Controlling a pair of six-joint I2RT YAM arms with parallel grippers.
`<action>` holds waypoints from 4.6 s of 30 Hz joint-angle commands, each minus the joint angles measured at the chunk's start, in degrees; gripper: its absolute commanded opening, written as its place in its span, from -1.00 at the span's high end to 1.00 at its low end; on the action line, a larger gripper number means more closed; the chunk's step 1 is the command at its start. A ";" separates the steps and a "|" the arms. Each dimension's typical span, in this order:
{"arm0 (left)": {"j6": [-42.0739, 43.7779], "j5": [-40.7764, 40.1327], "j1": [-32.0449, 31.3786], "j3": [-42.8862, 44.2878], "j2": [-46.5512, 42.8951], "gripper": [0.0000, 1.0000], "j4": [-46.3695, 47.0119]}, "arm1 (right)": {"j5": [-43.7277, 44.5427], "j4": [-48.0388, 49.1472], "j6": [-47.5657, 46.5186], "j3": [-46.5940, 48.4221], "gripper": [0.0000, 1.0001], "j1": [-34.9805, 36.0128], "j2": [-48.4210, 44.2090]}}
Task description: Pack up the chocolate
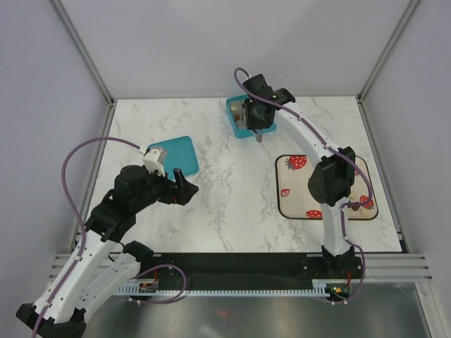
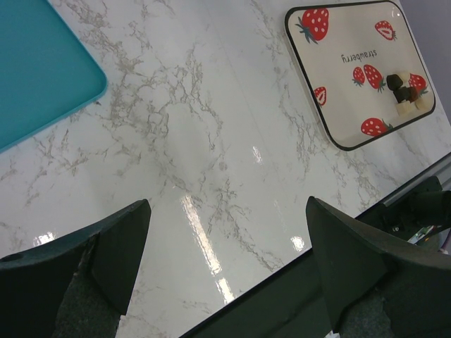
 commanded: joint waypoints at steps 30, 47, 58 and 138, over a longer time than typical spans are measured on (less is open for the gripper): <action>1.81 -0.69 0.00 -0.13 0.25 -0.98 1.85 | 3.10 2.57 -3.34 -4.00 0.15 2.32 -0.49; 1.89 -0.69 0.00 -0.13 0.34 -0.98 1.85 | 2.40 2.13 -3.70 -3.30 0.05 2.41 -0.76; 1.81 -0.69 0.00 -0.21 0.25 -0.98 1.85 | 2.66 0.81 -4.31 -1.89 0.03 2.41 -2.25; -5.13 -9.39 0.00 4.09 4.19 -0.96 -0.17 | 12.60 29.11 28.30 -53.04 -0.96 26.32 -19.65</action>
